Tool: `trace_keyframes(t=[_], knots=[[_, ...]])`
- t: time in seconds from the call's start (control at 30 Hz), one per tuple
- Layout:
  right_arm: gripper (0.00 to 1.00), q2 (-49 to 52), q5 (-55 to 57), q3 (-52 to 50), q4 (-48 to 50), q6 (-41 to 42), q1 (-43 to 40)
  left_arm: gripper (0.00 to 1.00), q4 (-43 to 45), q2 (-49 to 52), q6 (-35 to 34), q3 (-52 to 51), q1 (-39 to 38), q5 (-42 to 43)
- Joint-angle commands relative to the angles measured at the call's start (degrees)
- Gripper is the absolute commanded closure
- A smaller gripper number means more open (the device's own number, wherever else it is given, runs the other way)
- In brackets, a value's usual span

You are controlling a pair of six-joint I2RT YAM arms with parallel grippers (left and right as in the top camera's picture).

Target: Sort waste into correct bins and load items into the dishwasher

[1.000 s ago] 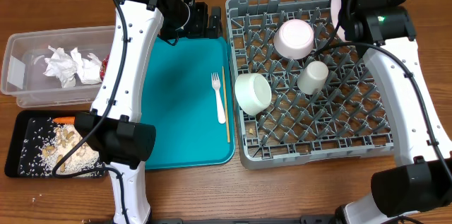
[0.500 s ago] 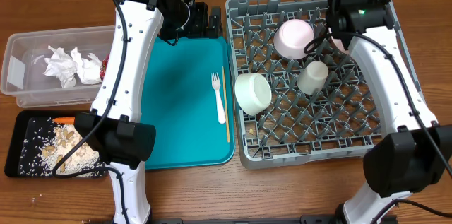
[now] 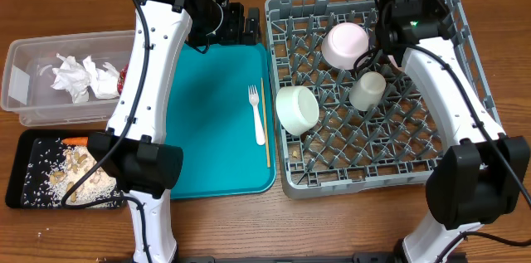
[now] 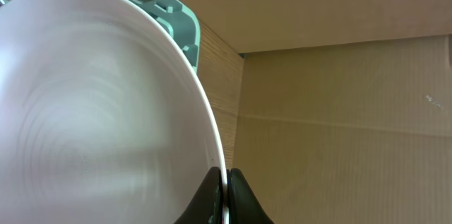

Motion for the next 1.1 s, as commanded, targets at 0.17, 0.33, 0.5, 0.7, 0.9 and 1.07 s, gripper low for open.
trace_keyframes(t=[0.17, 0.33, 0.5, 0.7, 0.9, 1.07], knots=[[0.96, 0.0, -0.7, -0.4, 0.0, 6.3, -0.1, 0.0, 0.1, -2.3, 0.5, 1.5, -0.2, 0.7], [0.94, 0.0, -2.6, -0.4, -1.4, 8.0, 0.1, 0.0, 0.1, -2.3, 0.5, 1.5, -0.2, 0.7], [0.67, 0.0, -2.9, -0.4, -1.5, 9.3, 0.9, 0.0, 0.1, -2.3, 0.5, 1.5, -0.2, 0.7], [0.3, 0.0, -2.8, -0.4, -1.5, 9.3, 2.9, 0.0, 0.1, -2.3, 0.5, 1.5, -0.2, 0.7], [0.27, -0.1, -2.8, -0.4, -1.5, 9.3, 5.2, 0.0, 0.1, -2.3, 0.5, 1.5, -0.2, 0.7], [0.23, -1.1, -3.2, -0.3, 0.2, 12.5, 9.3, 0.0, 0.1, -2.3, 0.5, 1.5, -0.2, 0.7]])
